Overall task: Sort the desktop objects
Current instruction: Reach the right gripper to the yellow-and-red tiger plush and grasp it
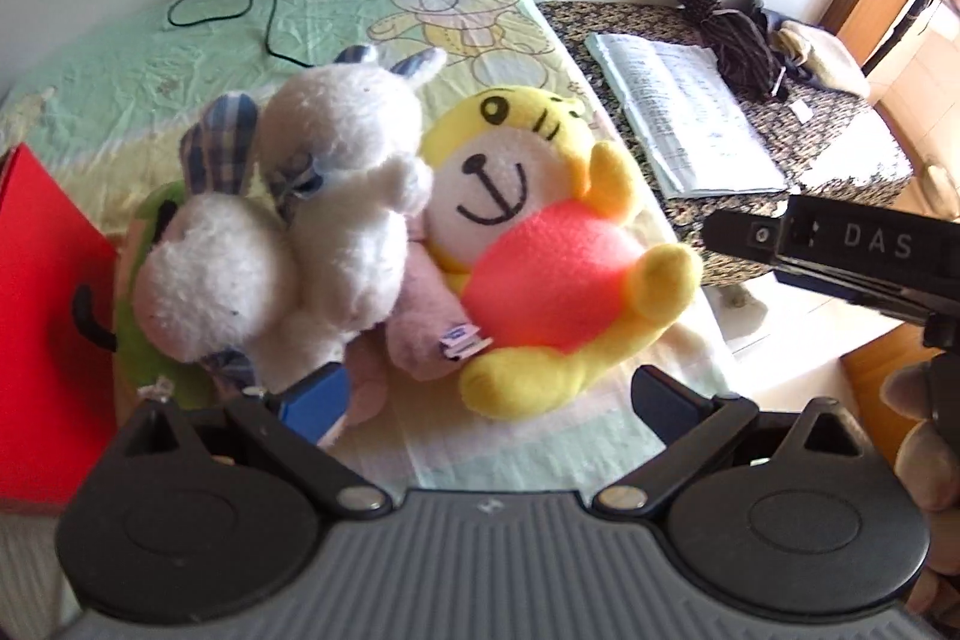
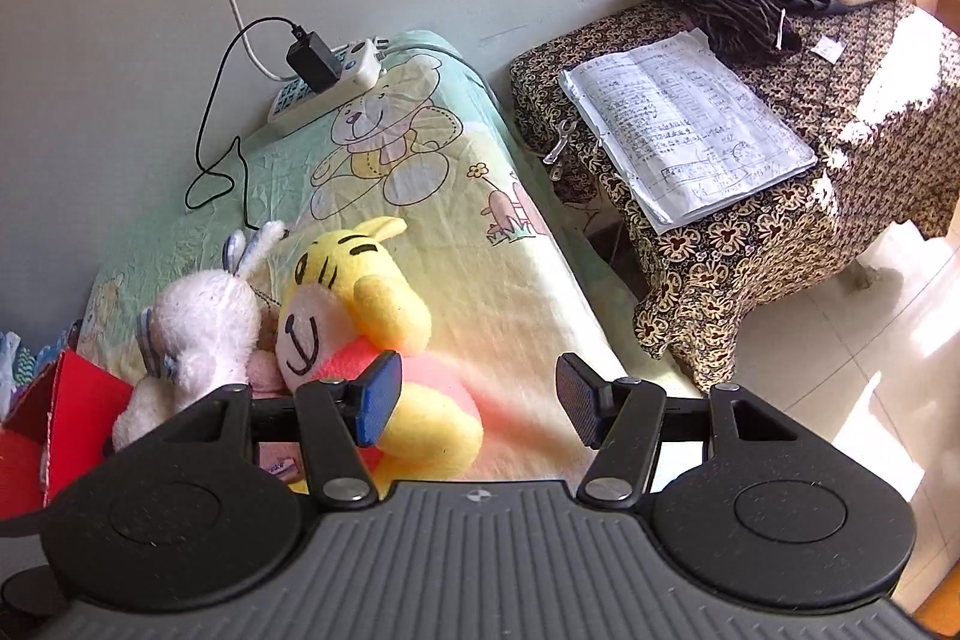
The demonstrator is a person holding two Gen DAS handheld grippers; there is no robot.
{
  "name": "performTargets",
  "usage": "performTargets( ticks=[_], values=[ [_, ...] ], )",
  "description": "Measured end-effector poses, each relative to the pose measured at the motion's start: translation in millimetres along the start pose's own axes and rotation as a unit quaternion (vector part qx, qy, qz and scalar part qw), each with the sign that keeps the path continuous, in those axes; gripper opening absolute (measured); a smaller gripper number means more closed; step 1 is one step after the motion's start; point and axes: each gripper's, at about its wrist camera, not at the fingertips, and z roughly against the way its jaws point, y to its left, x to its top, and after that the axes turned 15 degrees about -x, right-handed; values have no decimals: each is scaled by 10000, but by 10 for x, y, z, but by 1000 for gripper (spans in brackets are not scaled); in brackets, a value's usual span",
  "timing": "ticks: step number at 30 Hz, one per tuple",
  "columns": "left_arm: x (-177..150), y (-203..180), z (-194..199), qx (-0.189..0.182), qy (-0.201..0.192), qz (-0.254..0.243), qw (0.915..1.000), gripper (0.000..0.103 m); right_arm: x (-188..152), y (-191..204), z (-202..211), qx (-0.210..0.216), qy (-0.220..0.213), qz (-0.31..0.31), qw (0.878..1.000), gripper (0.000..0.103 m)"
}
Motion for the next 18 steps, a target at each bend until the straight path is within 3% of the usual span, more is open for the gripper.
performTargets(
  ticks=[4,9,16,18],
  values=[
    [105,-20,-47,-431,-213,90,9988,102,130,-49,-222,659,287,-65,9974,60],
    [146,-32,-335,-651,168,133,9977,102,266,17,-548,1342,668,286,9883,61],
    [324,20,-451,-708,54,141,9974,102,333,124,-944,2063,1291,539,9684,62],
    [370,28,-502,-738,106,120,9971,102,309,149,-1040,2105,1491,540,9647,62]
  ],
)
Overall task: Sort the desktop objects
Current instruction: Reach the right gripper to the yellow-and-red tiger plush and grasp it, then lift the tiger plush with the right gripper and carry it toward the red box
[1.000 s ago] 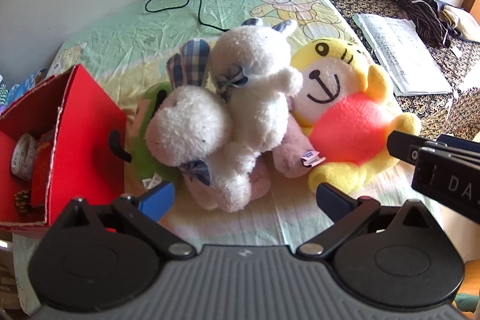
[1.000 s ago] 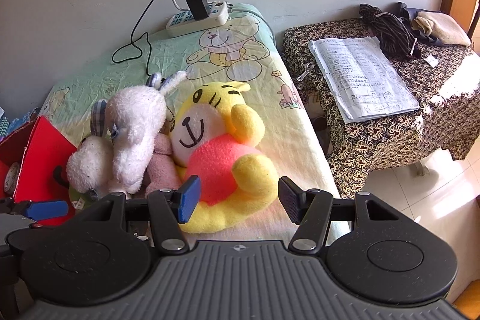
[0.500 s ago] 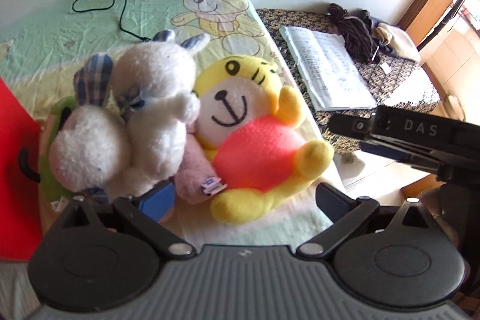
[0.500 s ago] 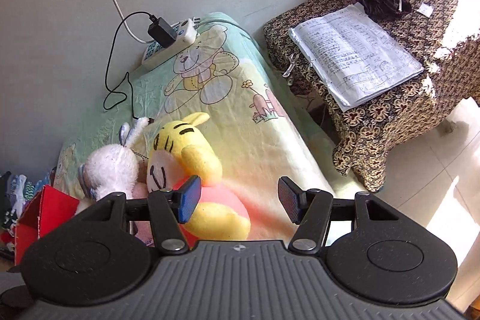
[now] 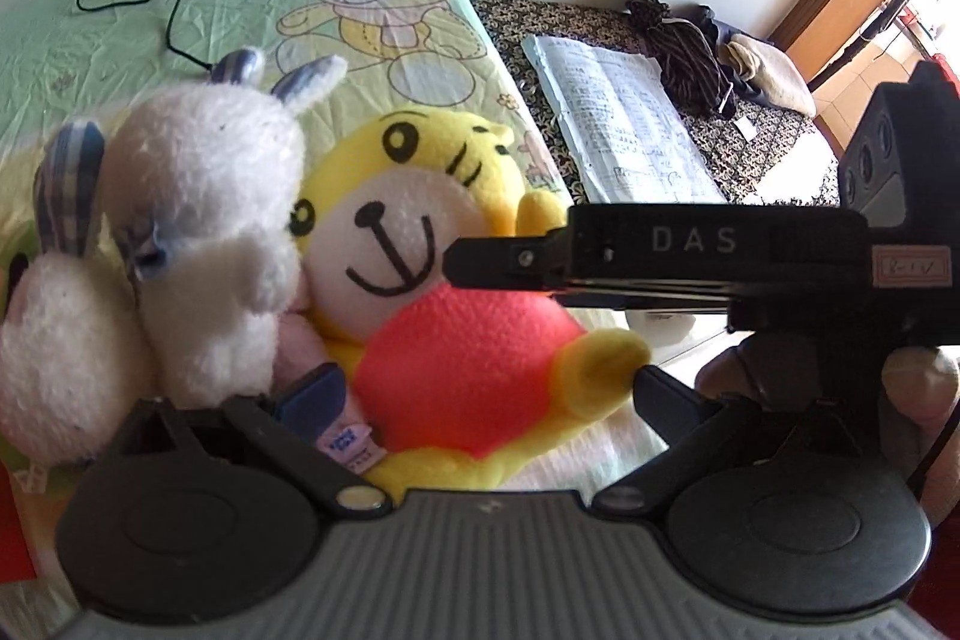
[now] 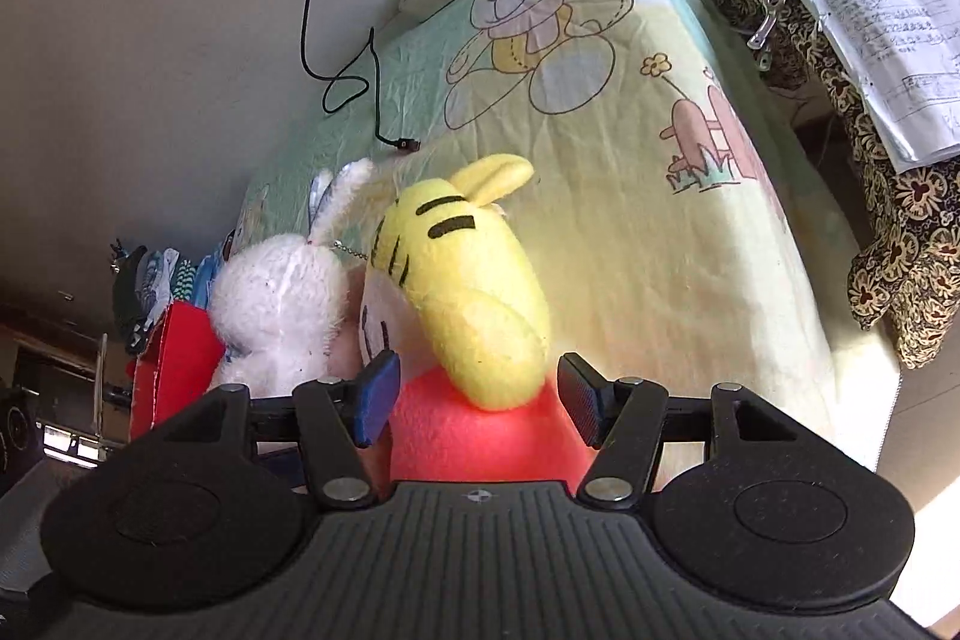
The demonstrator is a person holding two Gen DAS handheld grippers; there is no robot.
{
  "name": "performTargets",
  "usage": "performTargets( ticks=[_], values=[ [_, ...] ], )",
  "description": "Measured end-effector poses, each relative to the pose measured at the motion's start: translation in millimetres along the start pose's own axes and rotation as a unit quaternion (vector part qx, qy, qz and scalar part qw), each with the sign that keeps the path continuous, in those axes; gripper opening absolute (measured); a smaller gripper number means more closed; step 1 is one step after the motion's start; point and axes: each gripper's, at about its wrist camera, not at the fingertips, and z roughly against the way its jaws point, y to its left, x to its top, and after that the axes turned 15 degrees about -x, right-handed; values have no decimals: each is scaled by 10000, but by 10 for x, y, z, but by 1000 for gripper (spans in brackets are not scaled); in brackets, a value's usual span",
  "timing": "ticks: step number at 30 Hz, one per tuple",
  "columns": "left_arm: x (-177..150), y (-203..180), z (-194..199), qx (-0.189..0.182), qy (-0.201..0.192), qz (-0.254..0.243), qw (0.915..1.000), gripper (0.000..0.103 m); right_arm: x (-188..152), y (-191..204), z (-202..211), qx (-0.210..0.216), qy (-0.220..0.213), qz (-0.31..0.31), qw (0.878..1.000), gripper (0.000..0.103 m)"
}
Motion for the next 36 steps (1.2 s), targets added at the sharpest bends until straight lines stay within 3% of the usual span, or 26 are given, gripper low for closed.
performTargets(
  ticks=[4,10,24,29,36],
  values=[
    [31,25,-94,-60,135,-32,9999,102,-7,-113,-150,376,342,-406,9979,61],
    [26,-20,-212,-154,380,-225,9989,102,-93,-187,-52,674,375,-545,9955,41],
    [-189,-126,-267,-496,999,-573,9921,102,-559,-463,434,147,121,-920,9956,36],
    [-307,-164,-397,-760,1306,-543,9870,101,-740,-548,555,-64,35,-1073,9942,36],
    [-529,-422,-376,-1107,1503,-1006,9773,96,-967,-504,791,-333,-73,-998,9944,35]
  ],
)
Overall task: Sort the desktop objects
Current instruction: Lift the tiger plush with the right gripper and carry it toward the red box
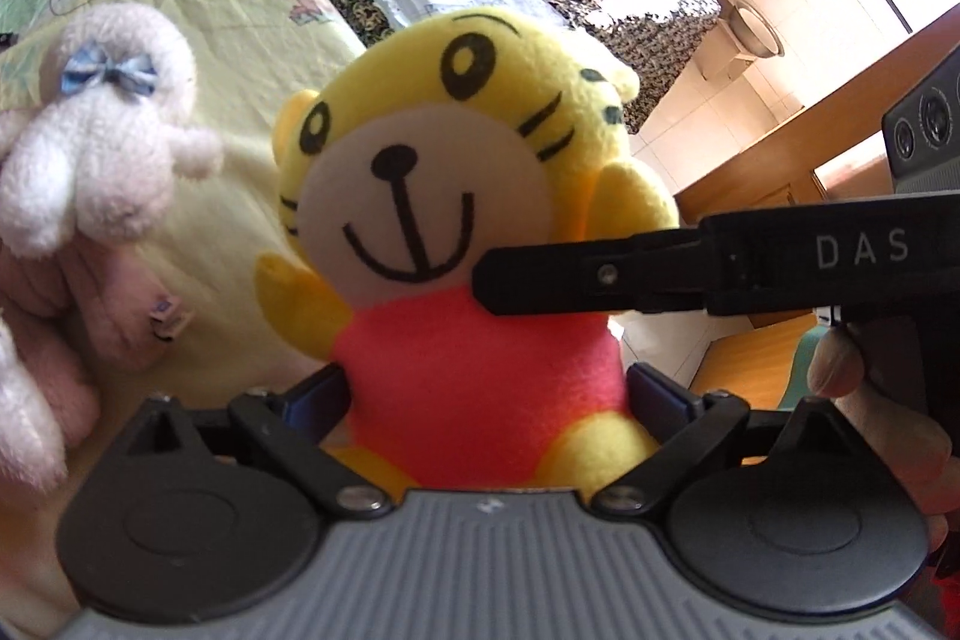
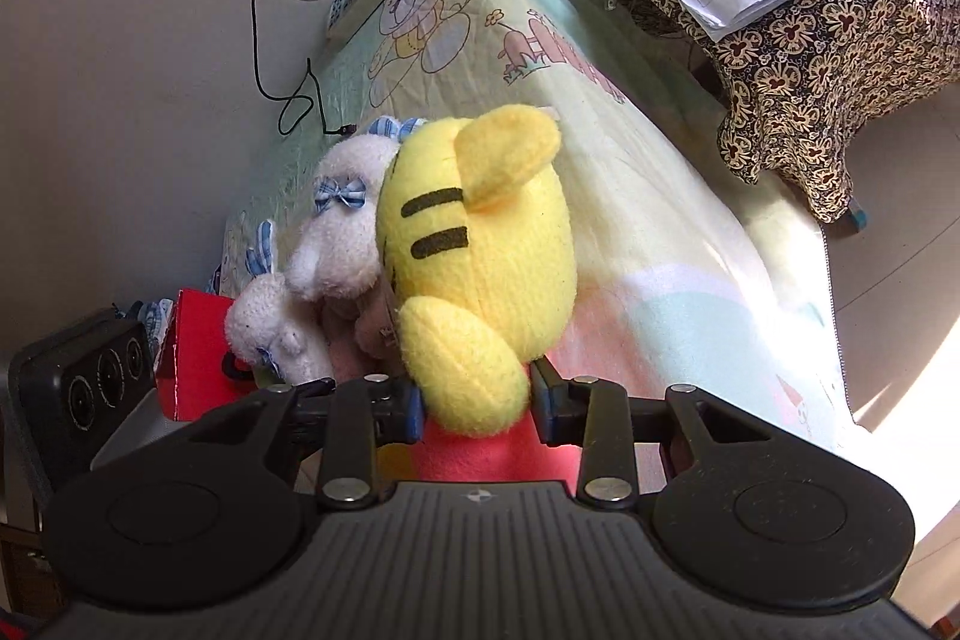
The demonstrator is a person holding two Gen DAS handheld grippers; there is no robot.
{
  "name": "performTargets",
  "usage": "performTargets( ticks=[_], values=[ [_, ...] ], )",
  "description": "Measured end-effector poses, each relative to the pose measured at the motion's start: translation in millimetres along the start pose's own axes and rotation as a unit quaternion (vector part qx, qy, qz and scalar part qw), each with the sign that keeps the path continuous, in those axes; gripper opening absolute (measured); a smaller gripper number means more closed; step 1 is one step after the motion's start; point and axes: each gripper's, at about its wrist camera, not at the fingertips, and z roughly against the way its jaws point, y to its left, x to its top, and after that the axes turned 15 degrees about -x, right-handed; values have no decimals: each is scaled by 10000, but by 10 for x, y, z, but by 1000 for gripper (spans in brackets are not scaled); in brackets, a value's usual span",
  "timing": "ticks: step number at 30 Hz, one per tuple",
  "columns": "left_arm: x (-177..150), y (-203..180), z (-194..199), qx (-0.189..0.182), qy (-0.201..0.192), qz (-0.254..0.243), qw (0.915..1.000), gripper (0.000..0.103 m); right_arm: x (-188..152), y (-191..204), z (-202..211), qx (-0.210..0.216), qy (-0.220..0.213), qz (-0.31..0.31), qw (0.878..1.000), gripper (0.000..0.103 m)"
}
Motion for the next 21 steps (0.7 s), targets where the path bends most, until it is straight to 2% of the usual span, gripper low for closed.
performTargets(
  ticks=[5,10,14,21],
  values=[
    [-166,-127,81,-141,71,-292,9994,95,-192,72,169,-105,0,164,9998,35],
    [-394,-154,267,-186,97,-382,9991,95,-353,285,226,-81,173,522,9985,35],
    [-595,-65,572,-215,-40,-341,9992,95,-458,565,263,18,242,915,9955,35],
    [-978,83,1390,-68,-568,-469,9973,95,-676,1303,345,326,110,1571,9870,35]
  ],
)
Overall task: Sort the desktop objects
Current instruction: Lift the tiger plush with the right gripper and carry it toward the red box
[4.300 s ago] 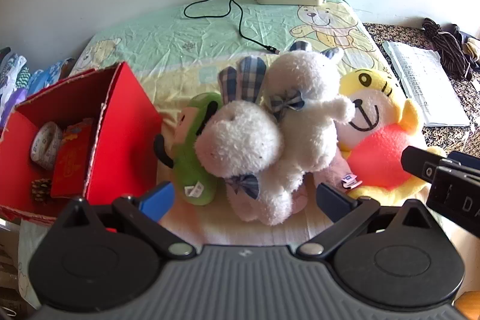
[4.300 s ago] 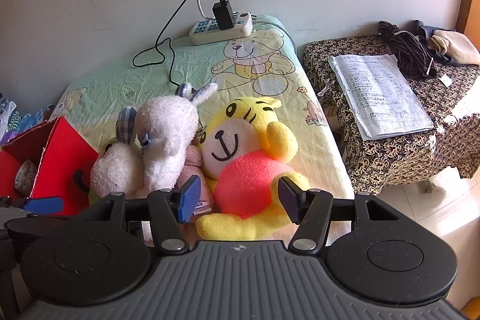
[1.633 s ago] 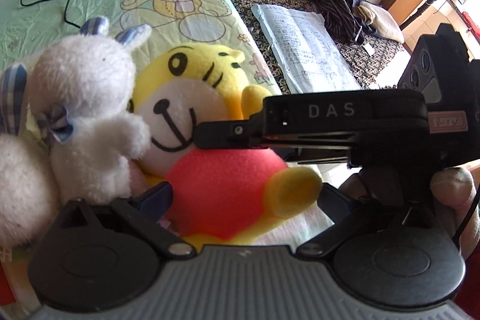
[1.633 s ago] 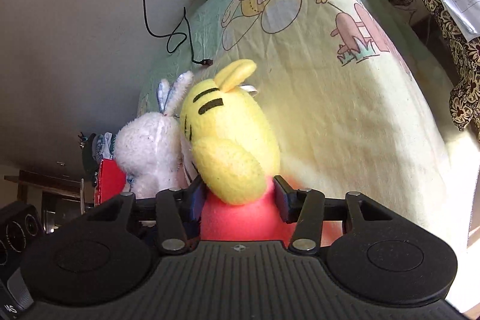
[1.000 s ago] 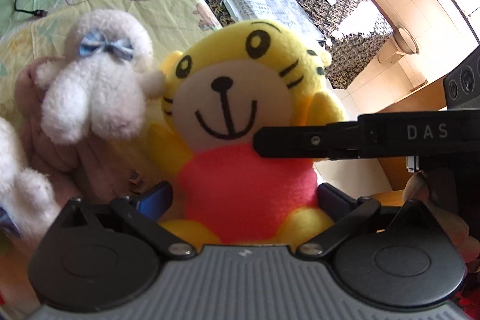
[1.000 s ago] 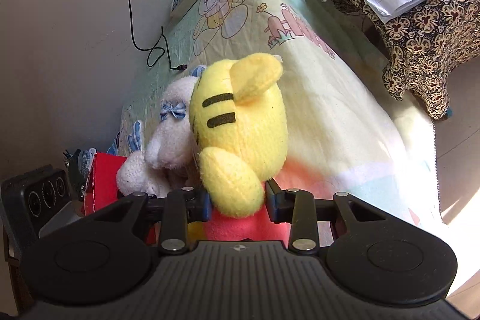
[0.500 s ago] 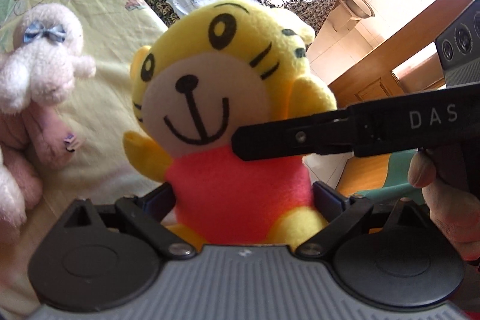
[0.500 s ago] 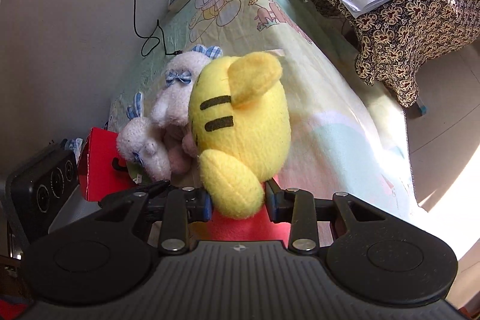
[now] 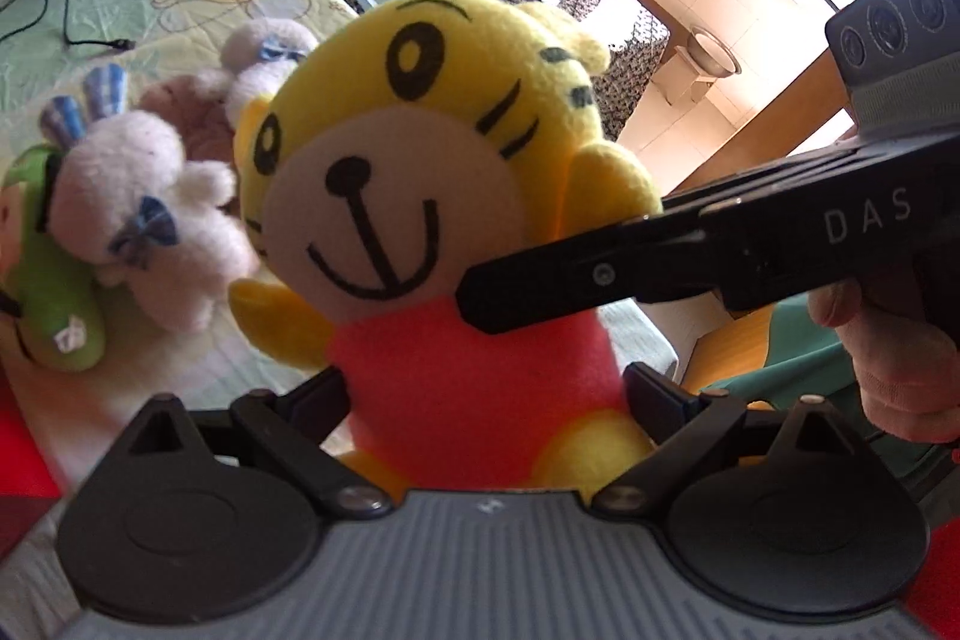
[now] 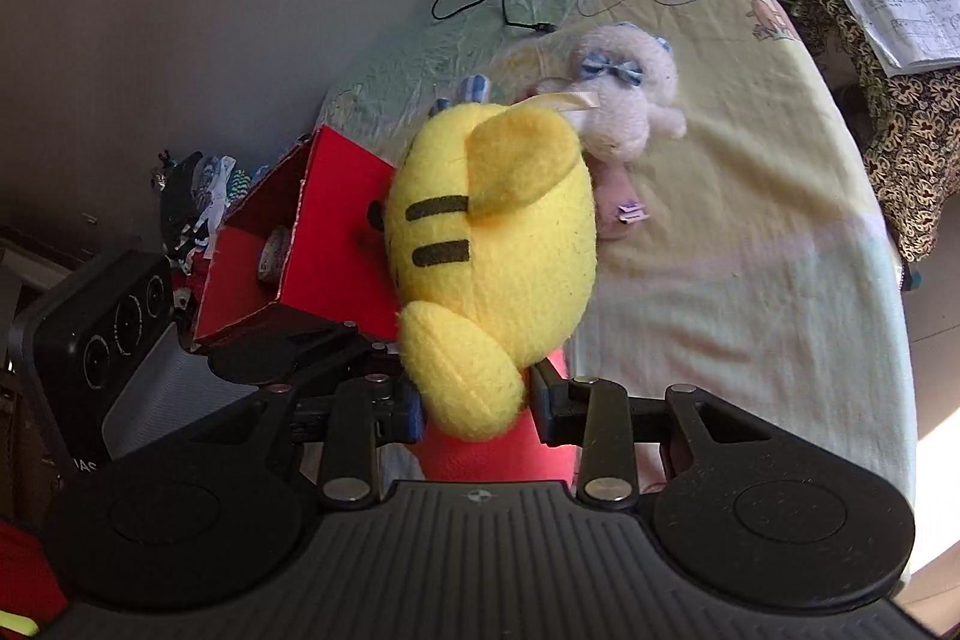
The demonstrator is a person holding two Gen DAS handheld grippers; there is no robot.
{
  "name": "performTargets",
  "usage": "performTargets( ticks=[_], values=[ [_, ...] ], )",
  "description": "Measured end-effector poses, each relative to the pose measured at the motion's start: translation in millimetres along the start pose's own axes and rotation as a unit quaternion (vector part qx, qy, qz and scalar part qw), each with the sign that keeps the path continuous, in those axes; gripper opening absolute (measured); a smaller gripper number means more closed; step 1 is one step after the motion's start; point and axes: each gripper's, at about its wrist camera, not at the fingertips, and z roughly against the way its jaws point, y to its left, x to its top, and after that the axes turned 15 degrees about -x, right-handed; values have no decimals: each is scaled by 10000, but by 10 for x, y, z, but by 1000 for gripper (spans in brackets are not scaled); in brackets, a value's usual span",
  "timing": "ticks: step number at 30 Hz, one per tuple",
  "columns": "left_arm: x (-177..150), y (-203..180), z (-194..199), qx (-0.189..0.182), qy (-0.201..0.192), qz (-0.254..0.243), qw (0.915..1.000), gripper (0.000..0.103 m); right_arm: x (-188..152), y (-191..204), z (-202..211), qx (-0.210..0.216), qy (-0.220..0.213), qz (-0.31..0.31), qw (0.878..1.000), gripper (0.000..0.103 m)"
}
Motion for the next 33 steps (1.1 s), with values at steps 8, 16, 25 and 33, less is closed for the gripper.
performTargets(
  ticks=[8,16,25,33],
  values=[
    [-276,300,1138,350,-832,-85,9959,95,158,1064,-109,384,-399,584,9968,35],
    [-363,865,1979,742,-1404,-109,9873,95,380,1953,-392,369,-794,951,9916,35],
    [-412,1664,2072,838,-1263,396,9877,95,530,2545,-1078,-416,-669,1350,9877,35],
    [-485,2070,1944,618,-1305,855,9858,97,607,2672,-1503,-1131,-249,1491,9820,35]
  ],
)
